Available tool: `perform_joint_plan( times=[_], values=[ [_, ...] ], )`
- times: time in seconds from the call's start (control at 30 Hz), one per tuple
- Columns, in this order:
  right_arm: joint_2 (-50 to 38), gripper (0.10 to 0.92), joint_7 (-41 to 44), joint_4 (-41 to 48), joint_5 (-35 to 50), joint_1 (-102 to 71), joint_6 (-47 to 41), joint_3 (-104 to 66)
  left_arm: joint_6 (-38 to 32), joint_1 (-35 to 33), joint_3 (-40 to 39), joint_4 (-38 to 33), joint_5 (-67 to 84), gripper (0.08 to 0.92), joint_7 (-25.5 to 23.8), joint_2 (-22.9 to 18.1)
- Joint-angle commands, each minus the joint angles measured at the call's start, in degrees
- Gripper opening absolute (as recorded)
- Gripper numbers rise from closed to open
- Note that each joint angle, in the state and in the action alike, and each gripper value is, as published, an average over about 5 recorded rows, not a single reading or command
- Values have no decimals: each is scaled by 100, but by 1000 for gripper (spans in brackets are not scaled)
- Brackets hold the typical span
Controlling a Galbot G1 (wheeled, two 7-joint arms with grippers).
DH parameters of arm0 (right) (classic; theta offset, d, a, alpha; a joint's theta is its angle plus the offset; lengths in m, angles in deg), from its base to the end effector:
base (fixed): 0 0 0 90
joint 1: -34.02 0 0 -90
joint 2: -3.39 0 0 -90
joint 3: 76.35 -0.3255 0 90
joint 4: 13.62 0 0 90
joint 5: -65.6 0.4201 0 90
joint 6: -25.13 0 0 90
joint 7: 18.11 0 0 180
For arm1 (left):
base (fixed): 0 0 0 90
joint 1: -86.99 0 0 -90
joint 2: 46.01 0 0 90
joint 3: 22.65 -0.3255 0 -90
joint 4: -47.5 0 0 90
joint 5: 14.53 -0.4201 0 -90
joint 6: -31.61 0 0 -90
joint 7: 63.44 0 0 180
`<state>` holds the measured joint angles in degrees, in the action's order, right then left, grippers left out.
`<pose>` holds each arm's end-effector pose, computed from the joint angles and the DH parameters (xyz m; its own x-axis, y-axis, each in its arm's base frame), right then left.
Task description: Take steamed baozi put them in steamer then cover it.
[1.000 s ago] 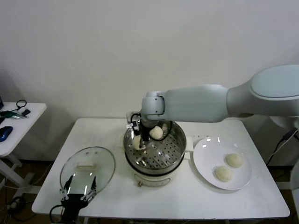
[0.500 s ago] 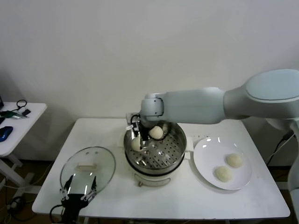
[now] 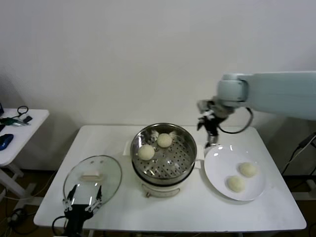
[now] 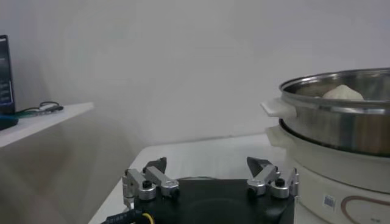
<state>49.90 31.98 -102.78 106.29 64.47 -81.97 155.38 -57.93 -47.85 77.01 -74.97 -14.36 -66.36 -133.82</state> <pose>0.5289 -0.0395 -0.0716 -0.1486 -0.1161 0.9821 -0.9813 -0.1059 -0.1610 0.1789 0.0632 -0.3156 -0.9736 -0.0715 0.2170 -0.0435 0.9904 0.1313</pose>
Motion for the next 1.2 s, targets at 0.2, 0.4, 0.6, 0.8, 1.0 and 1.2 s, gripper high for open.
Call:
perform_joint_plan(
  times=[0.2,0.4,0.6,0.8,1.0,1.2],
  values=[
    [-2078,823,-195,-96,-1558,-1923,-59,-674,35,-21,8,-28,-63,823,-9,-64],
    [-2011,823,-335,241,-1761,-3075,-167,-1588,15,-50,13,-7,-70,823,1,-87],
    [-1844,823,-417,594,-1923,-3701,-213,-2192,6,-70,18,3,-85,823,10,-106],
    [-1686,823,-422,871,-1941,-3974,-208,-2453,0,-88,7,2,-105,823,13,-114],
    [-1609,823,-412,1001,-1965,-4150,-207,-2600,-3,-96,7,8,-119,823,18,-113],
    [-1530,823,-464,1117,-1974,-4320,-211,-2775,-2,-81,3,5,-151,823,24,-121]
  ],
)
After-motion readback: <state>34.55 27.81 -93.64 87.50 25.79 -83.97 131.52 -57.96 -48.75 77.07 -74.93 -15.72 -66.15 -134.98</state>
